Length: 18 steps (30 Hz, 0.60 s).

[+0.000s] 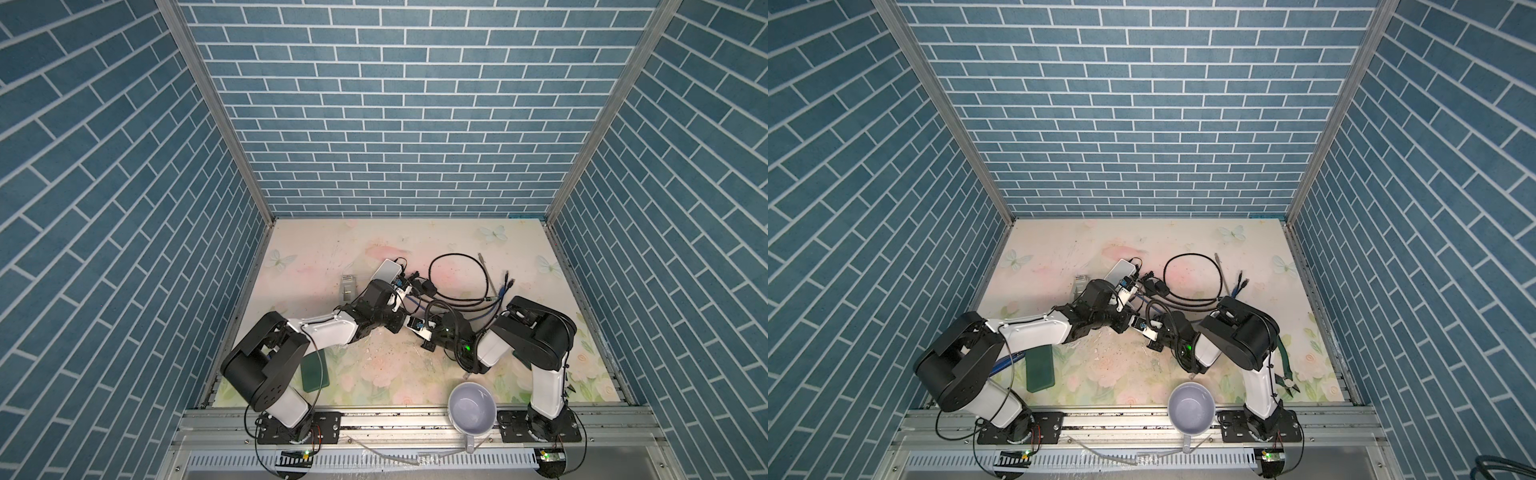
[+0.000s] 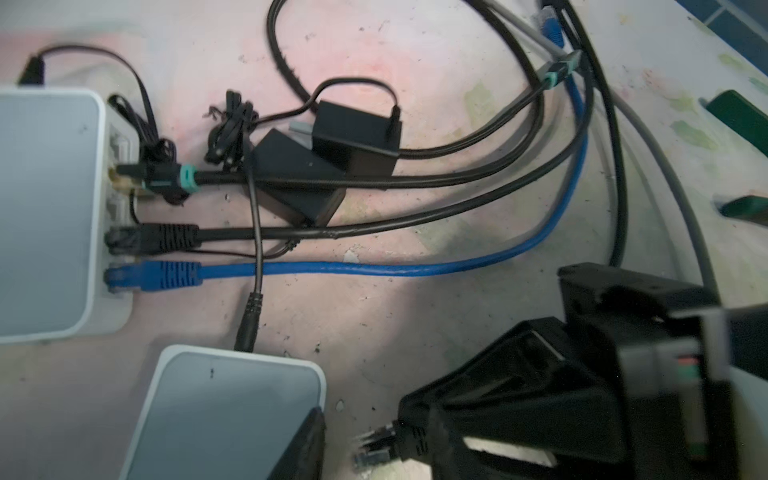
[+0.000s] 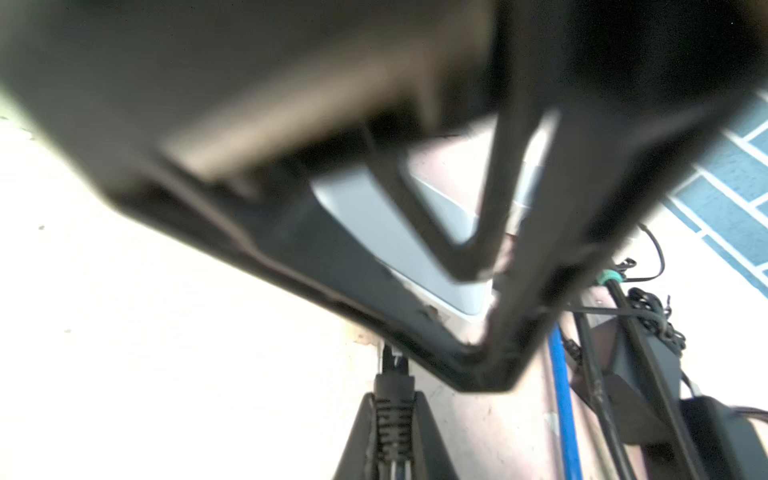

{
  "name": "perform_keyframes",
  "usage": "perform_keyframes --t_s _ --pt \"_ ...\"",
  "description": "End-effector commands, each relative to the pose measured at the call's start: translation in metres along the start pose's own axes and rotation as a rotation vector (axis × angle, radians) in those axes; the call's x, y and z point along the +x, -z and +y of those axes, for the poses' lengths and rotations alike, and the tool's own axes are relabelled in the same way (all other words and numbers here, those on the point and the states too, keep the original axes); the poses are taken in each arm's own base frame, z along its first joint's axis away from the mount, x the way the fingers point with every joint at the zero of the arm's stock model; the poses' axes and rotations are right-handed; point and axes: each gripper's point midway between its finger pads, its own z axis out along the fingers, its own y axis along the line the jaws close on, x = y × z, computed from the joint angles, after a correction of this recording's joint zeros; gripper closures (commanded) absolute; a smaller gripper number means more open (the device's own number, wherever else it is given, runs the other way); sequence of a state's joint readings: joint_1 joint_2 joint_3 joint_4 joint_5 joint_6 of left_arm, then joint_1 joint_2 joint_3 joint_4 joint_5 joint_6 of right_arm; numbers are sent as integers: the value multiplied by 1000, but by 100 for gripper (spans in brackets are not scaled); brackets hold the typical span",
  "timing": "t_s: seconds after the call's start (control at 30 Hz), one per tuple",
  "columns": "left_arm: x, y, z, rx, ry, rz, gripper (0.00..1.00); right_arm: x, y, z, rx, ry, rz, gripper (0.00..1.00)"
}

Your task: Insert the plug into the switch port

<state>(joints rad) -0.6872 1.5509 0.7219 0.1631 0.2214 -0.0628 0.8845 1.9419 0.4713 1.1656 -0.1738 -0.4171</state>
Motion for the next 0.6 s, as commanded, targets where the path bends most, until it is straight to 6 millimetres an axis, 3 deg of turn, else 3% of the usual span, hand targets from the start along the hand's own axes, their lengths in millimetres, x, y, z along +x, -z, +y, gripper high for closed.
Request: perform_keyframes --t_s 0.0,0.03,0.07,0.1,0.3,0.47,0.5,0.57 --pt "-5 18 -2 -36 -143 -5 43 20 10 0 13 0 95 100" --pt "-6 23 0 -53 -161 -21 35 20 11 -1 15 -11 98 100" --pt "-2 28 3 -67 -175 -28 13 20 13 -2 15 -21 99 100" --pt "-2 33 4 -70 -190 -41 1 20 14 -3 15 -27 98 100" --pt "17 39 25 -62 -134 32 0 17 16 -5 12 -41 91 100" --pt "41 26 28 -7 -66 152 1 10 20 -12 17 -57 77 100" --pt "32 23 31 -15 -55 152 0 8 21 -13 15 -59 75 100" --pt "39 16 39 -34 -15 209 0 4 24 -17 19 -61 71 100"
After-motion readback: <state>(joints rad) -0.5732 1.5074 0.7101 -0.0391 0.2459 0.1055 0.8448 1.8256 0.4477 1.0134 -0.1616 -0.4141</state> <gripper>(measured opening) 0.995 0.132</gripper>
